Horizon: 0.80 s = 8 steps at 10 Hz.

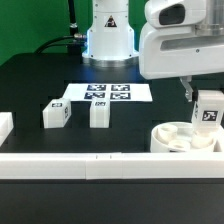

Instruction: Assemble stool

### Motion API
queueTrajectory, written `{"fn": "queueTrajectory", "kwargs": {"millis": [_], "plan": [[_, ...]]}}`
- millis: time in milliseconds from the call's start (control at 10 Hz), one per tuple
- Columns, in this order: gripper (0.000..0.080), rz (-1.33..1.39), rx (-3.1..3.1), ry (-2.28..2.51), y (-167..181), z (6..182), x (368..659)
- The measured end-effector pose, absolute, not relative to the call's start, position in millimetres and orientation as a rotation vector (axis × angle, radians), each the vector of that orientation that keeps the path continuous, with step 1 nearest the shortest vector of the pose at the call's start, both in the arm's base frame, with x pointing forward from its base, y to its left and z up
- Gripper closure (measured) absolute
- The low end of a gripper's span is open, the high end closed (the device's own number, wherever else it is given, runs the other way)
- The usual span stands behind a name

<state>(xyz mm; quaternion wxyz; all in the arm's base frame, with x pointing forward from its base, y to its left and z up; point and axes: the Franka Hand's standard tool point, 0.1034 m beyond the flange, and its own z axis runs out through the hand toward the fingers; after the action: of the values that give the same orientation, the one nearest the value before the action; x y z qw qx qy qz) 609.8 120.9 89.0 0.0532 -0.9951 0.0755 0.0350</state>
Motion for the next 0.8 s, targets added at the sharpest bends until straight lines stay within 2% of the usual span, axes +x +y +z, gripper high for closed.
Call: {"fn": "queueTrajectory", "kwargs": {"millis": [500, 800], "plan": [[0.0458, 0.046, -2.779, 1.094, 123.0, 87.8, 604.4], [0.0458, 0.07, -2.676, 1.313, 124.7, 87.8, 604.3]]}}
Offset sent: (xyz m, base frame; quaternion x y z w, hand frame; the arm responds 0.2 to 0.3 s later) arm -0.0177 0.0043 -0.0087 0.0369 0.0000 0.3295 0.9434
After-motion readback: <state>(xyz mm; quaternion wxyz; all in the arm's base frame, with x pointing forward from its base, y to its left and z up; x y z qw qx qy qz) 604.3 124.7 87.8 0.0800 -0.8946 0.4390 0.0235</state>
